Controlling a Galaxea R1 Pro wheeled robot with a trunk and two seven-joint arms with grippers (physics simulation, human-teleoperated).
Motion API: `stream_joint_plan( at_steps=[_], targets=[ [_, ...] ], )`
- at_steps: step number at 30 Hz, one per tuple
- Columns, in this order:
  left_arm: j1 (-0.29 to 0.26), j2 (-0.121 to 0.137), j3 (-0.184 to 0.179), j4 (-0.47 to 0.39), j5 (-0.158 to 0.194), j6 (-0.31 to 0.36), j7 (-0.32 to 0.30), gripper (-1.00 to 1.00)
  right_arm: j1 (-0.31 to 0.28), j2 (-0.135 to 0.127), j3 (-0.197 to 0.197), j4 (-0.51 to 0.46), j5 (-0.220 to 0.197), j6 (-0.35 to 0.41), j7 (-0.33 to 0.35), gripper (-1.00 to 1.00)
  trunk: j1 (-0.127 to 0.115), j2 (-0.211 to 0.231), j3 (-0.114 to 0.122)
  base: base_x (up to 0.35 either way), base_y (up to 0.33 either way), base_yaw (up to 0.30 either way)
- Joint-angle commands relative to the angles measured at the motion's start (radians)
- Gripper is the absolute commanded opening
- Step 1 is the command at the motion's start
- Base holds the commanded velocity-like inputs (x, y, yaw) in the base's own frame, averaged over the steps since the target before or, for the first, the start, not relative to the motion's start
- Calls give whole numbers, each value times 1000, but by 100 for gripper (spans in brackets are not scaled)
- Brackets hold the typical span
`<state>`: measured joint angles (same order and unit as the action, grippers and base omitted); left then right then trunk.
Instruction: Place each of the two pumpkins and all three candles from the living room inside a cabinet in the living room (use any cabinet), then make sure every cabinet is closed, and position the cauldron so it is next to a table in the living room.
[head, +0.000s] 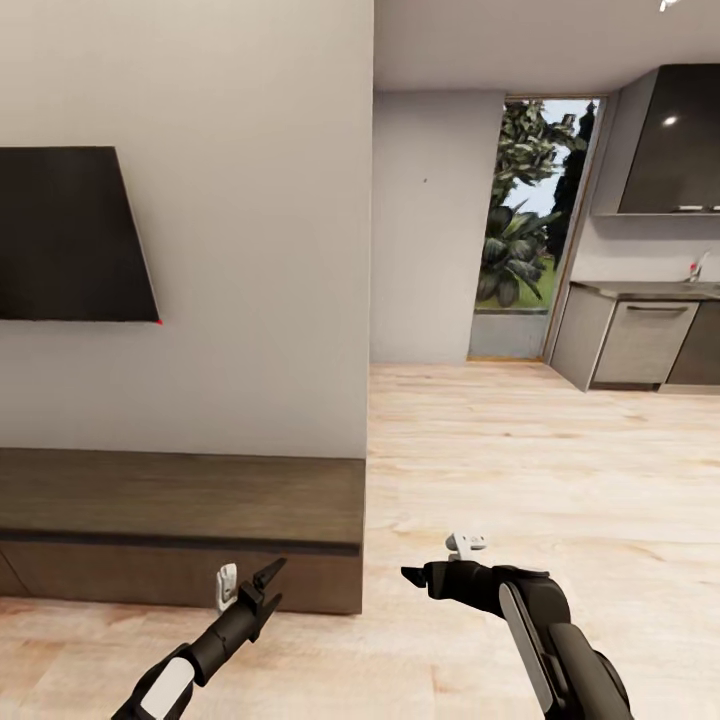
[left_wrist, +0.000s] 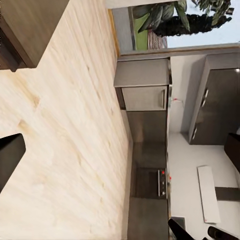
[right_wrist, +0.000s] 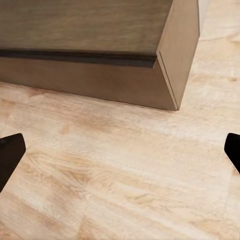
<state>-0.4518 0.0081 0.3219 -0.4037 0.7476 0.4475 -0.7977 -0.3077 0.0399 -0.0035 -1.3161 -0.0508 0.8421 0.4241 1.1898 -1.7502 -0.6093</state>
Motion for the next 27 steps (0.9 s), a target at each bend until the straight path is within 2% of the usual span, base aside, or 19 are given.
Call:
stream_joint_plan(
  at_steps=[1,15,18,27],
  targets=[
    [-1,0,2,0,6,8,-1,100,-1,0,-1,-1,-5,6,-1,100,4,-8,-4,0,0,0],
    [-1,6,2,-3,4,9,-10,100,-1,1,4,-3,-4,0,-3,100,58,-106,-48,0,0,0],
    [-1,6,2,-4,4,9,-33,100,-1,1,4,-7,-4,-2,-1,100,69,-127,-58,0,0,0],
    [-1,5,2,-4,3,7,-45,100,-1,2,2,-9,-3,-4,-3,100,104,-190,-86,0,0,0]
  ],
)
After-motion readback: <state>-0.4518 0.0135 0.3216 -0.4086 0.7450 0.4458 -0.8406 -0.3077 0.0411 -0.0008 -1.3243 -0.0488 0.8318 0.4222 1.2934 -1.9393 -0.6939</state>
